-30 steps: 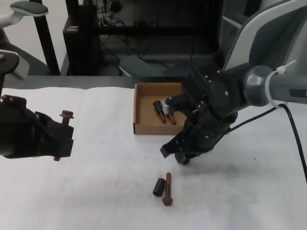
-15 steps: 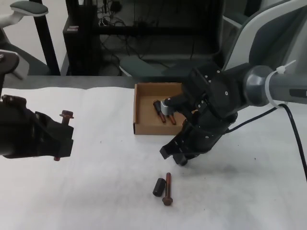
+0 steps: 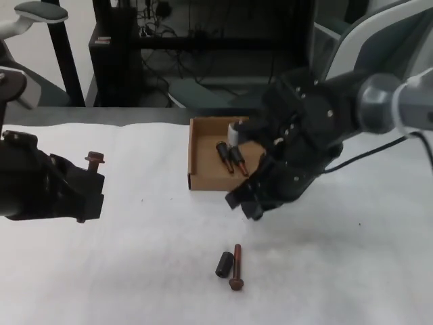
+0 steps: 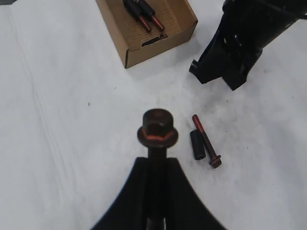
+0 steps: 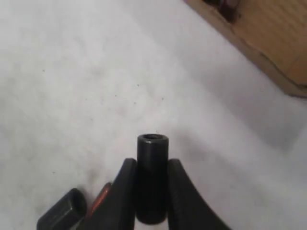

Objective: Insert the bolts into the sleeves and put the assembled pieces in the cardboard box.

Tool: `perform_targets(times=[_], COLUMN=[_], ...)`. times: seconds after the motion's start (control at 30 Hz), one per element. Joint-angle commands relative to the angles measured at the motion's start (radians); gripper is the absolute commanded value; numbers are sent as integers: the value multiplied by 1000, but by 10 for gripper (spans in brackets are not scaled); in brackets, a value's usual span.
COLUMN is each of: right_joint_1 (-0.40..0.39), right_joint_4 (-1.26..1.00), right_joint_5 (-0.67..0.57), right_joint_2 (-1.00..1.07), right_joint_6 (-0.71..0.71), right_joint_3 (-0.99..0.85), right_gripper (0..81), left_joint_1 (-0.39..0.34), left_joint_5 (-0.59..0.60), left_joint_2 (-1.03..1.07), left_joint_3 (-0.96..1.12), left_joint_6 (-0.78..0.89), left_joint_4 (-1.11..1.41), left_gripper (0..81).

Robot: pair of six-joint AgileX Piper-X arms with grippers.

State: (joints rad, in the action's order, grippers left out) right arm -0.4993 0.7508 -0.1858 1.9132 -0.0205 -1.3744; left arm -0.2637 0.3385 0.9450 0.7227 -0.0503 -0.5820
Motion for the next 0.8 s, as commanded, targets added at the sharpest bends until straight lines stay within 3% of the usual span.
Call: perform_targets(times=[0.0, 0.3, 0.77], right_joint_1=[-5, -94, -261], right_joint_4=[15, -27, -514], right_joint_5=[-25, -45, -160], right_joint_2=[-64, -268, -623], right_joint_6=[20, 73, 247], right_joint_3=[-7, 113, 454], right_gripper=[4, 4, 4], left_joint_1=[-3, -3, -6], left_joint_5=[6, 128, 371], left_joint_2=[0, -8, -2], left_joint_3=[2, 6, 30], left_joint_6=[2, 149, 280], left_joint_4=[19, 113, 421], left_gripper=[17, 17, 17])
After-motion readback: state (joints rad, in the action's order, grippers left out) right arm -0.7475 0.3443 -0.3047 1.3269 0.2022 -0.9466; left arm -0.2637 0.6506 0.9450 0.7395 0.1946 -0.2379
